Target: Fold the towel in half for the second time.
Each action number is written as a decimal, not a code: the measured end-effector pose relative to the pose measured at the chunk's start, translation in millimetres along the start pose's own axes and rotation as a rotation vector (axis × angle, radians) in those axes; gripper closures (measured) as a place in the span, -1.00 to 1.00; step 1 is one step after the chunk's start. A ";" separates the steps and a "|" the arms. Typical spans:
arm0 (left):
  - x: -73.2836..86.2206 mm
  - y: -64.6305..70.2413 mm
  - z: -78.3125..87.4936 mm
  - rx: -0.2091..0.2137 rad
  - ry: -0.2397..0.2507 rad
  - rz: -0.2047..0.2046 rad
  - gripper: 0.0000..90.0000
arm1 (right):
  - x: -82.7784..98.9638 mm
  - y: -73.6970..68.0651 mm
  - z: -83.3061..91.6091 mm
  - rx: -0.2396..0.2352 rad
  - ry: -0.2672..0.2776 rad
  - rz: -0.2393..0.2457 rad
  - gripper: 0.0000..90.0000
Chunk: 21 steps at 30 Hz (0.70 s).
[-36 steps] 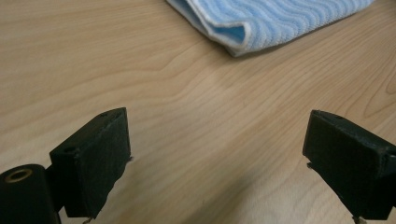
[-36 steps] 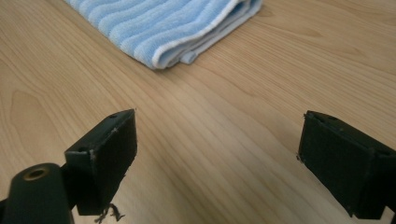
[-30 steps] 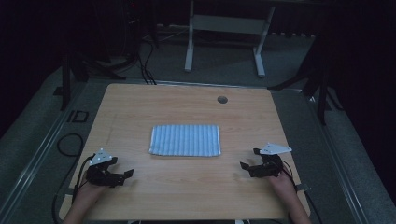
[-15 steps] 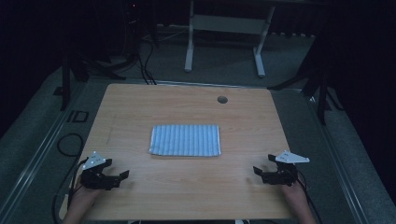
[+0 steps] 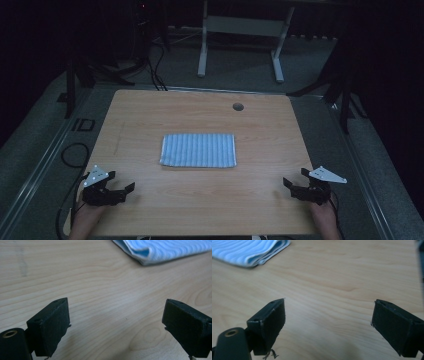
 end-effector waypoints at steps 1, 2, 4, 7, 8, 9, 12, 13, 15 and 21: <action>-0.3 -1.6 1.1 -0.013 0.011 0.010 -0.83 | -0.5 1.8 1.3 0.012 0.016 -0.006 -0.75; -0.4 -2.7 1.7 -0.022 0.016 0.013 -0.83 | -1.2 4.0 2.8 0.027 0.031 -0.010 -0.75; -1.0 -4.6 2.9 -0.045 0.022 0.017 -0.83 | -1.3 7.9 5.3 0.047 0.052 -0.020 -0.75; -2.3 -7.9 4.6 -0.091 0.041 0.022 -0.83 | -1.5 15.0 8.9 0.085 0.085 -0.036 -0.75; -3.1 -8.9 4.7 -0.097 0.055 0.031 -0.83 | -1.5 16.7 9.6 0.092 0.095 -0.044 -0.75; -3.9 -10.2 4.8 -0.105 0.064 0.041 -0.83 | -1.7 18.6 10.1 0.095 0.108 -0.056 -0.75; -5.7 -15.0 7.1 -0.142 0.084 0.059 -0.83 | -1.8 22.5 11.1 0.121 0.130 -0.065 -0.75; -5.9 -16.5 8.3 -0.158 0.092 0.066 -0.83 | -1.8 23.8 11.4 0.132 0.136 -0.063 -0.75; -5.6 -21.3 12.2 -0.199 0.109 0.085 -0.83 | -1.7 26.1 11.6 0.153 0.143 -0.067 -0.75; -2.2 -27.3 17.4 -0.239 0.129 0.122 -0.83 | 0.6 34.6 9.4 0.197 0.133 -0.107 -0.74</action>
Point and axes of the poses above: each handheld gripper's, and its own axes: z roughly backward along the jaws, x roughly out of its underside, y roughly to its right, the point moved 7 cm from there along -z, roughly forward along the jaws, and after that the axes turned 12 degrees about -z, right-handed, at the moved point
